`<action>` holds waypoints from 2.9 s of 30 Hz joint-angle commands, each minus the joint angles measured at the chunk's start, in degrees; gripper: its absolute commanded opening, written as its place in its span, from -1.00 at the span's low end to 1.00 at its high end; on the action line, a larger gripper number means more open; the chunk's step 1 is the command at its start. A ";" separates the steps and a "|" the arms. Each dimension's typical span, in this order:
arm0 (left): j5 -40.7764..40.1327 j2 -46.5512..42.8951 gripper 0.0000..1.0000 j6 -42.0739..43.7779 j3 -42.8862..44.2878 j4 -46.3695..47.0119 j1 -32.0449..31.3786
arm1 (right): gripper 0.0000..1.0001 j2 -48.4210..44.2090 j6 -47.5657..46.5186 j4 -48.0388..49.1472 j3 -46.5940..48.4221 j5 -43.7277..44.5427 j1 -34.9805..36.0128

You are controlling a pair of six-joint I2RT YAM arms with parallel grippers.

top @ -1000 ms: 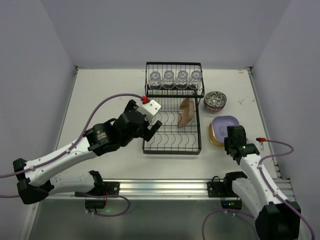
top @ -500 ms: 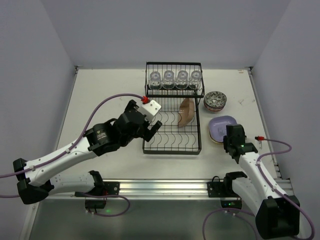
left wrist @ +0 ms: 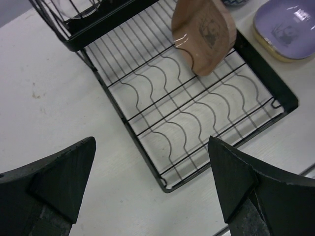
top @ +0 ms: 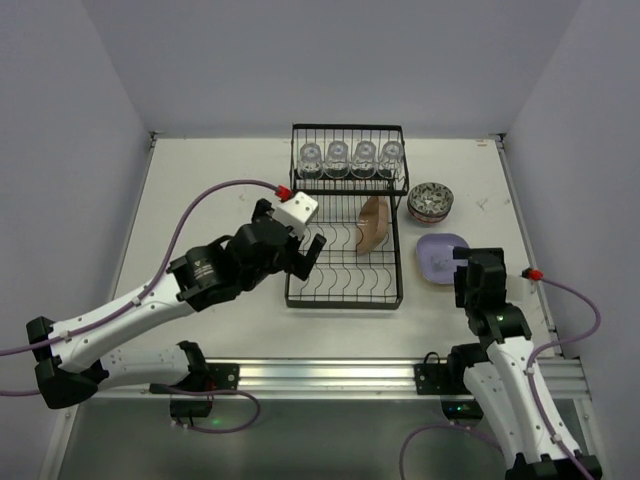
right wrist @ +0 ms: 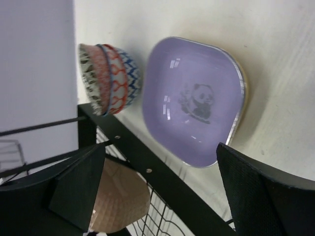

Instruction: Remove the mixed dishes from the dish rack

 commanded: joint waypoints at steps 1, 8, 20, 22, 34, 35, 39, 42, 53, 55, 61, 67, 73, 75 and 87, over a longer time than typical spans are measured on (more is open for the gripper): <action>4.57 -0.16 1.00 -10.05 -0.19 9.34 0.31 | 0.95 -4.05 -10.54 0.26 5.48 2.45 -0.15; 10.92 1.76 1.00 -20.68 -11.00 31.57 0.40 | 0.98 -12.75 -34.26 8.42 7.07 -15.08 -0.15; 17.59 21.27 0.86 -20.96 -16.12 64.82 4.08 | 0.98 -21.63 -41.76 5.02 5.66 -48.34 -0.15; 18.13 25.56 0.83 -20.44 -14.72 67.36 4.88 | 0.98 -21.63 -42.46 3.43 6.18 -51.32 -0.15; 15.32 37.89 0.53 -15.87 -11.37 78.09 5.58 | 0.97 -26.56 -46.50 -4.83 10.05 -54.76 -0.15; 15.32 38.24 0.53 -15.43 -11.11 79.14 5.58 | 0.97 -26.64 -46.77 -6.14 11.10 -55.73 -0.15; 17.76 41.57 0.41 -13.85 -9.44 80.64 6.55 | 0.96 -27.87 -47.39 -8.88 13.57 -57.31 -0.15; 19.53 43.16 0.14 -13.75 -8.83 82.66 7.08 | 0.96 -28.93 -47.21 -9.93 14.45 -57.41 -0.15; 24.28 45.89 -0.30 -16.39 -8.12 85.91 8.40 | 0.93 -30.86 -46.60 -11.78 15.24 -59.07 -0.15; 25.16 46.42 -0.42 -17.35 -8.12 86.44 8.48 | 0.93 -30.95 -46.60 -12.04 15.68 -58.90 -0.15; 26.48 47.82 -0.68 -20.43 -8.29 87.67 8.83 | 0.93 -31.04 -46.68 -12.66 16.82 -58.72 -0.15; 27.87 47.82 -0.98 -22.98 -9.44 89.52 9.54 | 0.93 -30.86 -46.68 -13.01 17.87 -58.99 -0.15; 29.38 48.97 -1.00 -26.67 -10.23 93.38 10.59 | 0.93 -31.13 -46.51 -13.89 19.45 -57.67 -0.15; 30.16 49.58 -1.00 -28.16 -10.58 94.87 10.77 | 0.93 -31.30 -46.33 -13.89 19.72 -57.41 -0.15; 31.58 52.39 -1.00 -35.90 -12.16 106.04 11.38 | 0.93 -31.57 -46.42 -14.60 21.22 -57.93 -0.15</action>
